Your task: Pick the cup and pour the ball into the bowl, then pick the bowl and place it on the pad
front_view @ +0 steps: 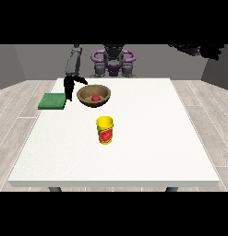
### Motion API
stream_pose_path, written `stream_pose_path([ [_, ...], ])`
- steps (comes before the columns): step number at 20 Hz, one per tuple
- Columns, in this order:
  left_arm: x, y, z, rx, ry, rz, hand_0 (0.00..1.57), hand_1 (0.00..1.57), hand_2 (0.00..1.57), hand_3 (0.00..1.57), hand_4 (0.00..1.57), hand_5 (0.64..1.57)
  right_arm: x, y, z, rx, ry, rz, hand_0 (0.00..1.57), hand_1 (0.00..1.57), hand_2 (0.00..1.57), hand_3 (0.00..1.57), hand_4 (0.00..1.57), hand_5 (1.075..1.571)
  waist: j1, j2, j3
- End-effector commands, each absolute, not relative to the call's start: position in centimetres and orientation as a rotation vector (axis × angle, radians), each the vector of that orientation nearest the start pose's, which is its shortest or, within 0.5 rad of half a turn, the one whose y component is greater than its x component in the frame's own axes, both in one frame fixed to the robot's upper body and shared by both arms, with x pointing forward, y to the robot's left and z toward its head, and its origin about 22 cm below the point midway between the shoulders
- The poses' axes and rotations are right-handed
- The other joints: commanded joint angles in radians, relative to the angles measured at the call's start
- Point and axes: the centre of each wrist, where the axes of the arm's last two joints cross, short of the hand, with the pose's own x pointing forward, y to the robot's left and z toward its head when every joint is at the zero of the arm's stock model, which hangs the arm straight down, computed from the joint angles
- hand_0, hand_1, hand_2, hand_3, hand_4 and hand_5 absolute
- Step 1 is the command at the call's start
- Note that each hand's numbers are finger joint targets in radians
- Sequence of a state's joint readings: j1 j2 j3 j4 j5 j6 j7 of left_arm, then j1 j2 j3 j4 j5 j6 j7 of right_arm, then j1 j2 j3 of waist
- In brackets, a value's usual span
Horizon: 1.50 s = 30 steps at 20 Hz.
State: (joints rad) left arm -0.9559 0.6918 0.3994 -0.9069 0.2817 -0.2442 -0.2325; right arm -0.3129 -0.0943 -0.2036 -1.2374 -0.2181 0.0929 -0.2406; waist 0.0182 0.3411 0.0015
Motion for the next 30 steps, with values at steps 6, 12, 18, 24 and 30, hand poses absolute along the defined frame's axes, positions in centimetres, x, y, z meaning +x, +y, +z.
stream_pose_path([
  [6, 38.3, 40.2, 30.1, 0.089, -2.265, -0.053, 0.00, 0.00, 0.00, 0.00, 0.00, 1.540, 34.0, -26.6, -2.3, 0.136, -1.666, -0.268, 0.00, 0.00, 0.00, 0.00, 0.40, 1.570, 0.024, -0.048, -0.0008],
  [12, 36.6, 40.4, 35.7, 0.096, -2.348, -0.081, 0.00, 0.00, 0.00, 0.00, 0.00, 1.528, 36.3, -27.0, -1.7, 0.115, -1.708, -0.296, 0.00, 0.00, 0.00, 0.00, 0.38, 1.571, 0.053, 0.046, 0.0000],
  [18, 36.0, 40.5, 37.3, 0.123, -2.378, -0.036, 0.00, 0.00, 0.00, 0.00, 0.00, 1.528, 35.5, -25.0, -3.7, 0.145, -1.714, -0.251, 0.00, 0.00, 0.00, 0.00, 0.28, 1.566, 0.025, 0.058, -0.0002],
  [24, 37.0, 38.8, 36.7, 0.032, -2.355, -0.098, 0.00, 0.00, 0.00, 0.00, 0.00, 1.542, 35.9, -21.2, -3.4, 0.075, -1.697, -0.268, 0.00, 0.00, 0.00, 0.00, 0.43, 1.570, 0.101, 0.048, -0.0011],
  [30, 36.1, 40.6, 37.3, 0.031, -2.395, -0.117, 0.00, 0.00, 0.00, 0.00, 0.00, 1.538, 36.5, -21.3, -2.2, 0.023, -1.651, -0.294, 0.00, 0.00, 0.00, 0.00, 0.42, 1.570, 0.137, 0.068, -0.0023],
])
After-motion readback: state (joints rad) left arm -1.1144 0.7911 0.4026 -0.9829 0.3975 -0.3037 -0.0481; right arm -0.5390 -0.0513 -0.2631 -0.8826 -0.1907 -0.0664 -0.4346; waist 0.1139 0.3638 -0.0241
